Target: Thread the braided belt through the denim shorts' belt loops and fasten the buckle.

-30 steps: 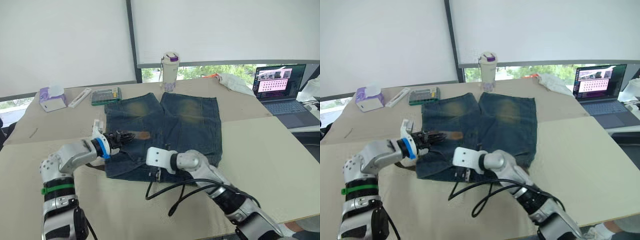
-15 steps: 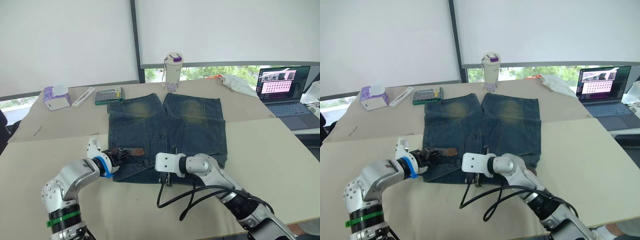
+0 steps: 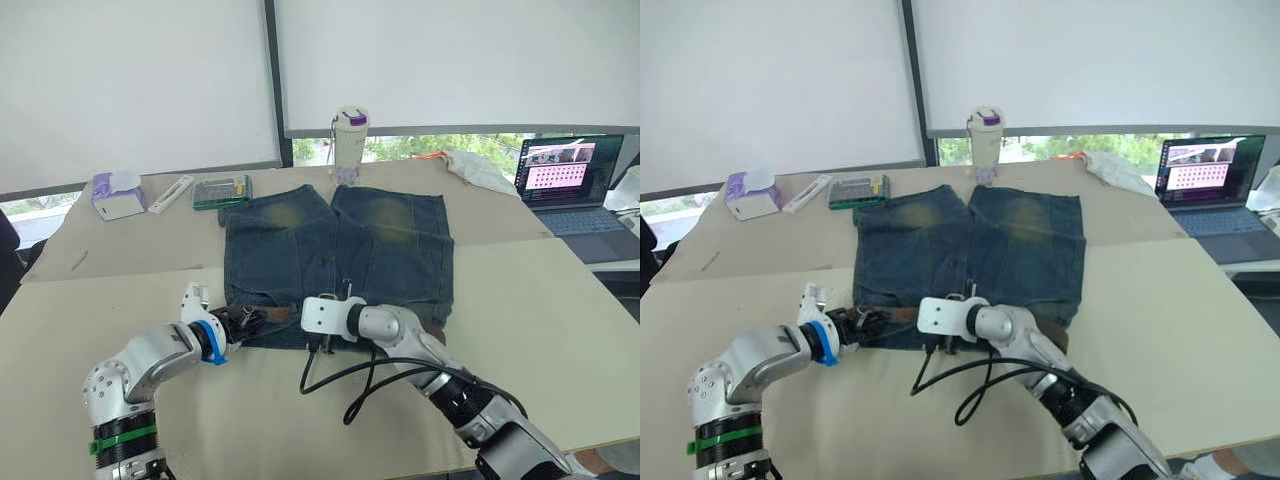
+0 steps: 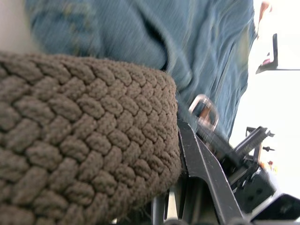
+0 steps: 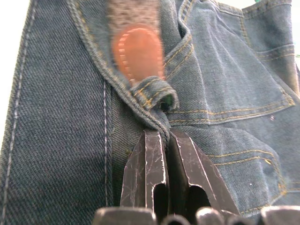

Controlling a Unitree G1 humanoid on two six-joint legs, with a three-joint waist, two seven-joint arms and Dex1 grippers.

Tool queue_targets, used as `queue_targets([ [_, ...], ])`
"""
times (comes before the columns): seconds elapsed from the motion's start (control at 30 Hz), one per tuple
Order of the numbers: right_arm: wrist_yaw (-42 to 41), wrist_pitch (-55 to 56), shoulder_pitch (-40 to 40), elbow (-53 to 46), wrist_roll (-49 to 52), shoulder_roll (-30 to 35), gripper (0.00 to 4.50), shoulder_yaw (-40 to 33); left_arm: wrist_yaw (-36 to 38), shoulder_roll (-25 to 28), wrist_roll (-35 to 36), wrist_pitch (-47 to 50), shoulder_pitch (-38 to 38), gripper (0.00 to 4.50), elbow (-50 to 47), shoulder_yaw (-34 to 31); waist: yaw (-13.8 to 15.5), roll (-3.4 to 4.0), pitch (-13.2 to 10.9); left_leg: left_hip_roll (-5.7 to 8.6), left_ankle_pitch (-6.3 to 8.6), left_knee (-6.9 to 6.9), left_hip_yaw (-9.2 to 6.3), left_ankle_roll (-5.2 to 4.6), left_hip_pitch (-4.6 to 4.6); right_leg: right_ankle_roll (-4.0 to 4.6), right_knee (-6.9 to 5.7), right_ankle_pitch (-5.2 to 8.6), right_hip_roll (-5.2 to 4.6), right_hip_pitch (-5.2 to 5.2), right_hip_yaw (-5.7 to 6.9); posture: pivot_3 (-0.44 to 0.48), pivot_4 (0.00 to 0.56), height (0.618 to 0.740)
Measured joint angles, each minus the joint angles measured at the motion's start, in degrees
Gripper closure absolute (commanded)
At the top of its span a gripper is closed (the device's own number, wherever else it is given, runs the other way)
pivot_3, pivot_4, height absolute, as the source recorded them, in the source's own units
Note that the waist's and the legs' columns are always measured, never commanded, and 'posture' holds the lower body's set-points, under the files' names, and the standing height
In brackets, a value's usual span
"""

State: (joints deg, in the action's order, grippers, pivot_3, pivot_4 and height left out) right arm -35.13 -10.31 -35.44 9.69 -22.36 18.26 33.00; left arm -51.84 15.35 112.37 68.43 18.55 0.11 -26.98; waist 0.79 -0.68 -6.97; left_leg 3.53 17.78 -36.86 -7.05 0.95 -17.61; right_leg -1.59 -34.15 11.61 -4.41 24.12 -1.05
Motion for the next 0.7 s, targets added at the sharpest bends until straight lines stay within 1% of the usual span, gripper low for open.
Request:
queue_targets([
  [0.1, 0.9, 1.4, -1.4, 2.5, 0.0, 0.5, 4.47, -0.7, -2.6, -2.3, 0.0, -1.6, 1.6, 4.50, 0.6, 0.2, 0.1, -0.02, 0.0, 0.03, 0.00, -0.02, -0.03, 0.00, -0.01, 0.00, 0.01, 0.00, -0.03, -0.03, 0.02, 0.000, 0.150, 0.740],
  [0.23, 0.2, 2.9, -1.2, 2.5, 0.1, 1.0, 4.47, -1.3, -8.7, -7.2, 0.0, -4.8, 2.1, 4.50, -0.9, 0.2, 0.1, -0.02, 0.0, -0.03, 0.00, -0.02, -0.04, 0.00, -0.04, -0.01, 0.02, 0.00, -0.02, 0.00, 0.00, 0.000, 0.150, 0.740],
  [0.37, -1.5, 2.6, 2.0, -1.7, 0.1, 1.7, 4.47, -2.3, -13.0, -12.9, 0.0, -8.6, 2.1, 4.50, -3.0, -0.9, 0.3, -0.03, 0.0, -0.09, 0.00, -0.03, -0.05, 0.00, -0.09, -0.02, 0.06, 0.00, -0.04, -0.01, 0.01, 0.000, 0.150, 0.740],
  [0.5, -3.7, 0.3, 5.0, -6.8, 0.0, 3.2, 4.47, -3.1, -14.1, -16.9, 0.0, -10.7, 2.1, 4.50, -4.2, -2.4, 0.5, -0.03, 0.0, -0.06, 0.00, -0.04, -0.05, 0.00, -0.09, -0.02, 0.06, 0.00, -0.02, -0.02, 0.03, 0.000, 0.150, 0.740],
  [0.7, -6.4, -4.5, 7.4, -12.2, 0.0, 4.9, 4.47, -4.3, -10.7, -18.1, 0.0, -9.6, 2.1, 4.50, -4.5, -3.2, 0.7, -0.03, 0.0, -0.01, 0.00, -0.04, -0.04, 0.00, -0.11, -0.02, 0.07, 0.01, -0.01, -0.01, 0.04, 0.000, 0.150, 0.740],
])
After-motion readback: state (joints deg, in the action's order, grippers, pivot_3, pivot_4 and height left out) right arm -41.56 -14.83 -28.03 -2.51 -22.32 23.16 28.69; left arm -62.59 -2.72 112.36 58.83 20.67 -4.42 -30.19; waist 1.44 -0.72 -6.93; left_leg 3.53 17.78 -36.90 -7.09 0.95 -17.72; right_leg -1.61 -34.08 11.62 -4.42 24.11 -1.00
